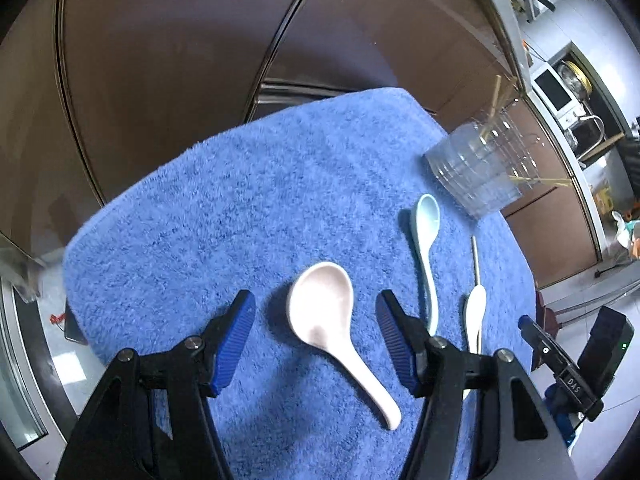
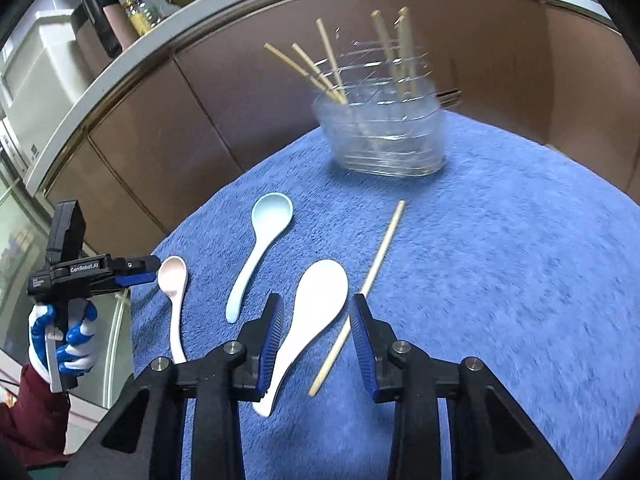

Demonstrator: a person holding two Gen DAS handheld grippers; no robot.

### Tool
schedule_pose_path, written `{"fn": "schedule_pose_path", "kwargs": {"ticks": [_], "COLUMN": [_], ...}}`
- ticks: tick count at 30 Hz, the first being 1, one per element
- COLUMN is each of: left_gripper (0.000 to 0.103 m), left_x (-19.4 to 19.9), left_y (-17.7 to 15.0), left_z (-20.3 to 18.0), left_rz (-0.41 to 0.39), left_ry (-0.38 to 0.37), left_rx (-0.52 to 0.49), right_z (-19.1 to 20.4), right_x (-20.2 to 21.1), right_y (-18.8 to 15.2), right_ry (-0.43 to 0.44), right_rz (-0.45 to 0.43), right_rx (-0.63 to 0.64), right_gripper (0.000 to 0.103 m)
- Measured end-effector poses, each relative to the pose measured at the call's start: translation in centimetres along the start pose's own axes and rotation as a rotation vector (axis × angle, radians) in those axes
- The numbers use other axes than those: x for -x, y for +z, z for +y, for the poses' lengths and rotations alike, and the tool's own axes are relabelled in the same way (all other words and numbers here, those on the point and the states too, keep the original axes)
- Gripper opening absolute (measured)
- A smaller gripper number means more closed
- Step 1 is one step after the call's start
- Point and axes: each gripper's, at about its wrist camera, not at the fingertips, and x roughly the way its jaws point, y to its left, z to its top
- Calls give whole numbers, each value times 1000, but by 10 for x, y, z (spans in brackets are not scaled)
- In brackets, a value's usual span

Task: Organize utensils
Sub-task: 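Lower both open tools toward the white spoons on the towel, then close the right tool on a white spoon while the left tool grasps the pinkish spoon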

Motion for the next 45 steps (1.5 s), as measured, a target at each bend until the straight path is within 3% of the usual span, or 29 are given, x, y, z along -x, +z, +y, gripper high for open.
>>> {"fn": "schedule_pose_path", "kwargs": {"ticks": [4, 8, 12, 17, 24, 27, 31, 36, 45], "left_gripper": [59, 46, 40, 26, 18, 14, 10, 10, 9], "left_x": [-10, -19, -21, -23, -26, -27, -25, -14, 35], "left_y": [5, 7, 8, 9, 8, 8, 7, 0, -24], "left_z": [3, 2, 0, -1, -12, -15, -16, -19, -42], "left_rz": [24, 43, 41, 43, 38, 45, 32, -10, -156], "left_ry": [-16, -20, -3, 35, 84, 93, 103, 131, 143], "left_rx": [13, 0, -21, -49, -104, -117, -125, -130, -204], "right_z": [-5, -13, -20, -23, -19, -24, -27, -15, 26], "right_x": [-16, -28, -44, -59, -75, -79, -83, -75, -22], "right_y": [8, 15, 19, 23, 24, 23, 21, 18, -3], "right_ry": [28, 46, 56, 80, 85, 103, 124, 84, -22], "right_rz": [35, 72, 105, 133, 183, 201, 220, 201, 65], "right_rx": [20, 43, 53, 68, 119, 105, 93, 121, 165], "right_gripper": [32, 32, 32, 29, 26, 22, 9, 6, 5]}}
